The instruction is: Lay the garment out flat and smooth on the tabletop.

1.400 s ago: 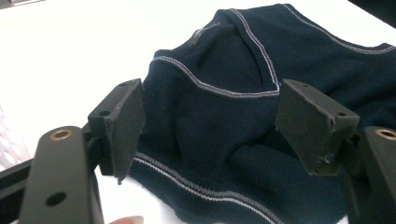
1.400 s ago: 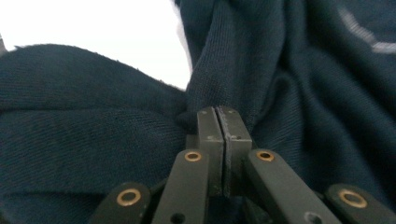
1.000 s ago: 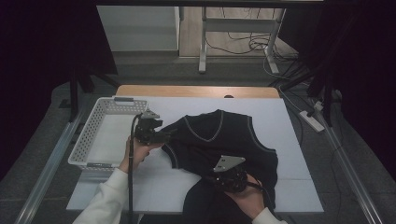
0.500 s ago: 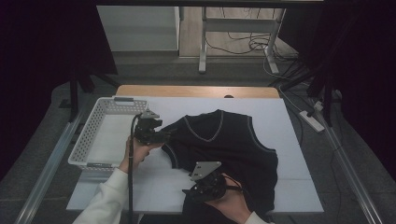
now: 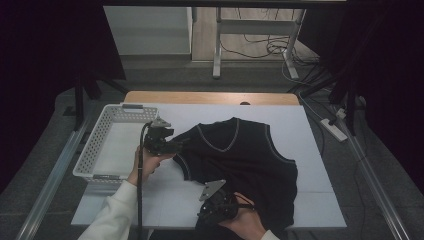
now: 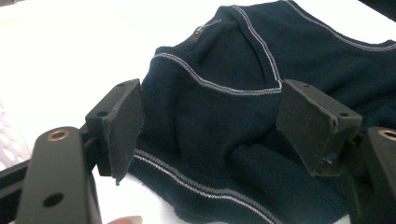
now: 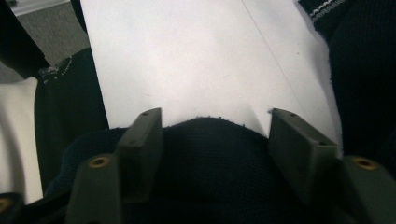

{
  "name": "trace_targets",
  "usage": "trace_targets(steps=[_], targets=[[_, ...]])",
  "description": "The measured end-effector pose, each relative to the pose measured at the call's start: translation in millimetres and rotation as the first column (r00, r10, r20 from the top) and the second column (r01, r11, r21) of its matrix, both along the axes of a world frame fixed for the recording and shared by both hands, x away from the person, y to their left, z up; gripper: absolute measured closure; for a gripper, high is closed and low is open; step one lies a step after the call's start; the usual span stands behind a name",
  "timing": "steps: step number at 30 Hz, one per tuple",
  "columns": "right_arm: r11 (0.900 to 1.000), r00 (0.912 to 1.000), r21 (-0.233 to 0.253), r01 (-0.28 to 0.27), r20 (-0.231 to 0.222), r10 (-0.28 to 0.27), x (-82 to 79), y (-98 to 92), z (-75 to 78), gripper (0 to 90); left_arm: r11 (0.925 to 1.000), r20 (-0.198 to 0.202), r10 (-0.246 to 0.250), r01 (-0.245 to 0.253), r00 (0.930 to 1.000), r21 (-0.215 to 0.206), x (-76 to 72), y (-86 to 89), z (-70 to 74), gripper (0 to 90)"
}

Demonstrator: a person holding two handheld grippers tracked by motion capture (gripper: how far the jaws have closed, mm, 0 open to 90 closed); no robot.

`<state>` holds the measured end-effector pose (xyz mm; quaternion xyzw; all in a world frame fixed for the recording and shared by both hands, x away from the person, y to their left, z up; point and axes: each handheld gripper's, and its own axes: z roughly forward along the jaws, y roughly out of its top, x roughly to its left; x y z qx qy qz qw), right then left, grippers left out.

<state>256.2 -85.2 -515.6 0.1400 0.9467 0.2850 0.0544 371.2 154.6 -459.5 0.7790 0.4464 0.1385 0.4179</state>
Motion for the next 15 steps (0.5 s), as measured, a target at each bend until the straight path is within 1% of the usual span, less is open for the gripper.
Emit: trace_targets(steps=[1, 2, 3, 4, 5, 6, 8, 9, 10, 11, 12, 14, 15], targets=[[1.000, 1.0000, -0.001, -0.001, -0.002, 0.001, 0.2, -0.9, 0.6, 55.0, 1.0000, -0.001, 0.001, -0.001, 1.0000, 0.001, 0.1, 0.1, -0.2, 23.8], [1.000, 0.9999, 0.011, -0.003, -0.017, 0.003, -0.1, -1.6, 0.4, 62.2, 1.0000, -0.001, 0.001, -0.001, 1.0000, 0.001, 0.1, 0.2, -0.4, 23.8], [1.000, 0.9997, 0.014, -0.007, -0.022, 0.008, -0.9, -2.1, 0.5, 68.2, 1.0000, -0.002, 0.001, -0.001, 1.0000, 0.001, 0.1, 0.3, -0.5, 23.7], [1.000, 0.9997, 0.014, -0.016, -0.018, 0.016, -1.8, -2.4, 0.7, 73.6, 1.0000, -0.002, 0.001, -0.001, 1.0000, 0.002, 0.1, 0.3, -0.5, 23.7], [1.000, 0.9995, 0.007, -0.029, -0.010, 0.029, -3.0, -2.4, 1.5, 77.7, 1.0000, -0.001, 0.001, -0.001, 1.0000, 0.002, 0.1, 0.3, -0.5, 23.7], [0.999, 0.9991, 0.009, -0.042, 0.003, 0.042, -5.1, -2.1, 1.7, 80.4, 1.0000, -0.002, 0.001, -0.001, 1.0000, 0.003, 0.1, 0.3, -0.5, 23.7], [0.999, 0.9985, 0.002, -0.052, 0.013, 0.052, -8.9, -1.4, 3.1, 82.2, 1.0000, -0.002, 0.001, -0.001, 1.0000, 0.003, 0.2, 0.2, -0.6, 23.7], [0.998, 0.9983, 0.016, -0.057, 0.007, 0.057, -10.2, -0.9, 3.2, 82.5, 1.0000, -0.002, 0.001, -0.001, 1.0000, 0.003, 0.3, 0.2, -0.8, 23.7], [0.997, 0.9977, 0.030, -0.068, -0.003, 0.068, -11.9, -0.3, 3.9, 82.7, 1.0000, -0.002, 0.002, -0.002, 1.0000, 0.002, 0.5, 0.4, -0.9, 23.6], [0.996, 0.9961, 0.040, -0.084, -0.022, 0.085, -13.4, 0.6, 5.3, 82.8, 1.0000, -0.003, 0.003, -0.003, 1.0000, 0.001, 0.6, 0.7, -1.0, 23.7], [0.994, 0.9947, 0.063, -0.089, -0.046, 0.092, -16.9, 2.8, 5.7, 82.9, 1.0000, -0.003, 0.004, -0.004, 1.0000, 0.001, 0.6, 1.0, -1.0, 23.7], [0.988, 0.9880, 0.081, -0.129, -0.076, 0.135, -26.9, 9.8, 6.4, 82.9, 1.0000, -0.003, 0.007, -0.007, 1.0000, -0.001, 0.5, 1.2, -1.0, 23.6], [0.985, 0.9841, 0.081, -0.152, -0.079, 0.159, -32.5, 13.7, 6.5, 82.9, 1.0000, -0.003, 0.007, -0.007, 1.0000, -0.002, 0.5, 1.3, -0.9, 23.6]])
